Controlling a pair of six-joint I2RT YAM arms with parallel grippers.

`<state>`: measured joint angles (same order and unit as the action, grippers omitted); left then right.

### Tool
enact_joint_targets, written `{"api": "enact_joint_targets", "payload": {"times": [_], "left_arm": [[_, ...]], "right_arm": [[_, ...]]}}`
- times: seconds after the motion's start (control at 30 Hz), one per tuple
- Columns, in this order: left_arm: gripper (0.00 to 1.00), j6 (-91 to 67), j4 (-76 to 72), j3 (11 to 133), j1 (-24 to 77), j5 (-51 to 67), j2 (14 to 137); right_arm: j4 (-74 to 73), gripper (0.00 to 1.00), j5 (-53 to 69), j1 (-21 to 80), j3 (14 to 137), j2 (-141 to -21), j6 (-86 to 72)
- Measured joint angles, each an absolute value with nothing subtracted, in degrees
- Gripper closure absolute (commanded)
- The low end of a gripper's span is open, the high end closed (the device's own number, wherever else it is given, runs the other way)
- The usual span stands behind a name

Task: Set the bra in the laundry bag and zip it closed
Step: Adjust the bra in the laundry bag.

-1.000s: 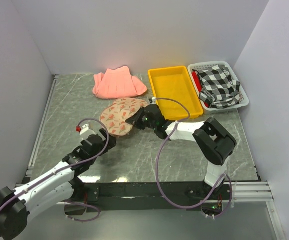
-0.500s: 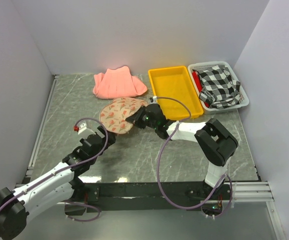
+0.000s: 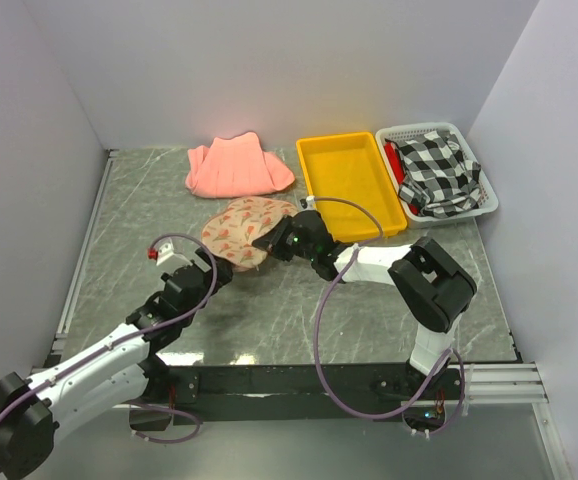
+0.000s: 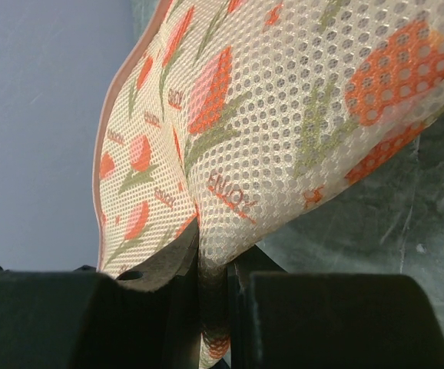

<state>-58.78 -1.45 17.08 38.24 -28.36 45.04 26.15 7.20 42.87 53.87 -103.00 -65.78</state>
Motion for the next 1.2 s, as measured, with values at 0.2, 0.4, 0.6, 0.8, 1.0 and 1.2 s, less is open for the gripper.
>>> {"api": "enact_joint_targets", "payload": {"times": [0.2,0.4,0.6,0.8,1.0,1.2], "left_arm": [[0.08,-57.3,-5.0,17.1,38.2,-28.9,48.5],[0.07,-55.5,-9.2,17.1,38.2,-30.2,49.4],[0.07,-53.7,-13.3,17.1,38.2,-31.2,52.5],[0.06,-53.7,-14.1,17.1,38.2,-31.0,55.7],[0.04,-53.7,-10.5,17.1,38.2,-31.4,48.9],[0.04,-53.8,-3.8,17.1,38.2,-32.0,39.6]], "right_arm": [[26.7,1.0,8.8,42.9,53.9,-103.0,-66.6],[27.6,1.0,10.7,43.1,53.9,-103.0,-67.8],[27.9,1.0,11.9,44.1,53.9,-103.0,-68.4],[27.9,1.0,11.9,44.3,53.9,-102.9,-68.4],[27.9,1.0,11.9,44.3,53.9,-102.9,-68.4],[27.8,1.0,11.6,44.2,54.1,-102.9,-68.3]]}}
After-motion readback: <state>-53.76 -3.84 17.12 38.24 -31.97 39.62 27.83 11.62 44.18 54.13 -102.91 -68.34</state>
